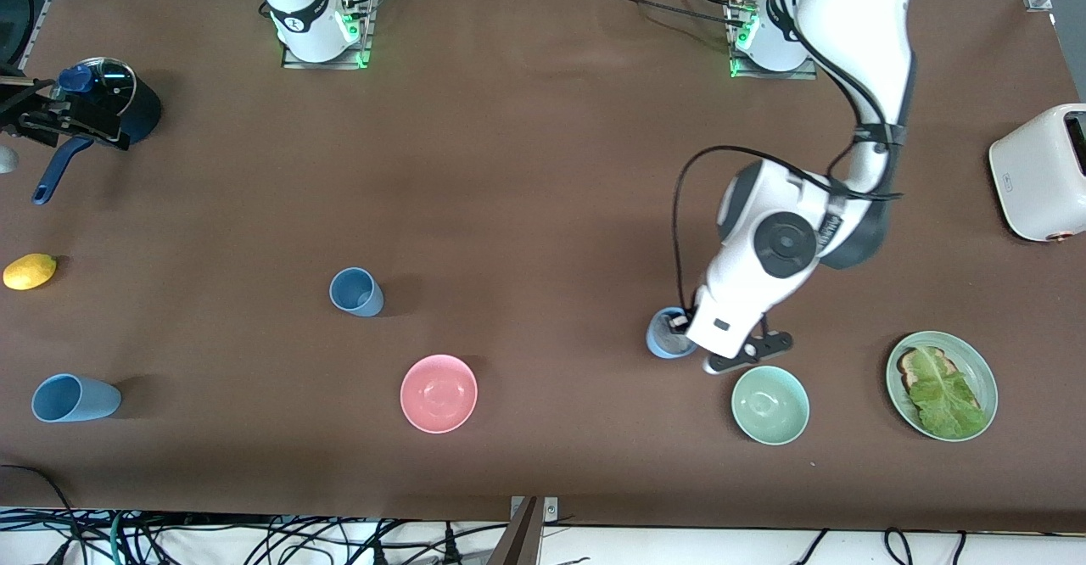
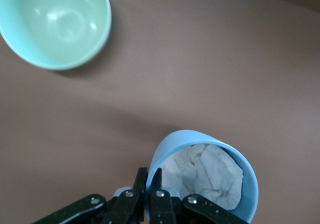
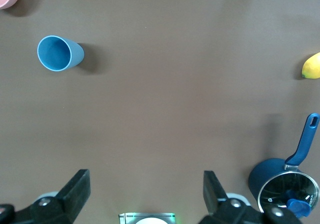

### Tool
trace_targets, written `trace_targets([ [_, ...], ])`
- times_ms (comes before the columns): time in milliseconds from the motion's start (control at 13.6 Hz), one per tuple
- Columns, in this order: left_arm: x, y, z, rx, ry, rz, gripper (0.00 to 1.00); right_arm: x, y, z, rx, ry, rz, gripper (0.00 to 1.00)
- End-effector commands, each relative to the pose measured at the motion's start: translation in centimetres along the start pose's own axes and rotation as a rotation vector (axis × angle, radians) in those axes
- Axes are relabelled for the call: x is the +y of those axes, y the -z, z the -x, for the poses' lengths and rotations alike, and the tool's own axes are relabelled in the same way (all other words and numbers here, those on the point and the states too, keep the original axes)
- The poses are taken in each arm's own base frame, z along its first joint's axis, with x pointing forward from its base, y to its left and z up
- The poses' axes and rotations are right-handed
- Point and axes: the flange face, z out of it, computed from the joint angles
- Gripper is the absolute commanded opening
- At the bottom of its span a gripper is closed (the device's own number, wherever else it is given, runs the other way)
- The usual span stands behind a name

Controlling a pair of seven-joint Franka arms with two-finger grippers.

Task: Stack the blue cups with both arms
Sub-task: 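Lift the small cup with the left gripper toward the table middle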

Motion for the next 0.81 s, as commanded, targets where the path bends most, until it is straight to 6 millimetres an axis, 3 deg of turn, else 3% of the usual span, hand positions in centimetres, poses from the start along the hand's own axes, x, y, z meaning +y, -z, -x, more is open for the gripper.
trace_targets([
  [0, 4.9, 2.8, 3.2, 0.019, 0.099, 0.044, 0.00, 0.2, 0.3, -0.1, -0.004, 0.006, -0.009, 1.00],
  [221, 8.8, 2.5, 7.5, 0.014, 0.183, 0.052, 0.00, 0.3, 0.1, -0.2, -0.010, 0.006, -0.010, 1.00],
  [441, 12.3, 0.7, 11.3, 0.009, 0.246, 0.050, 0.00, 0.4, 0.1, -0.2, -0.010, 0.006, -0.010, 1.00],
  [735, 15.2, -1.6, 15.4, 0.011, 0.289, 0.040, 0.00, 0.8, -0.6, -0.4, -0.024, -0.011, -0.011, 1.00],
])
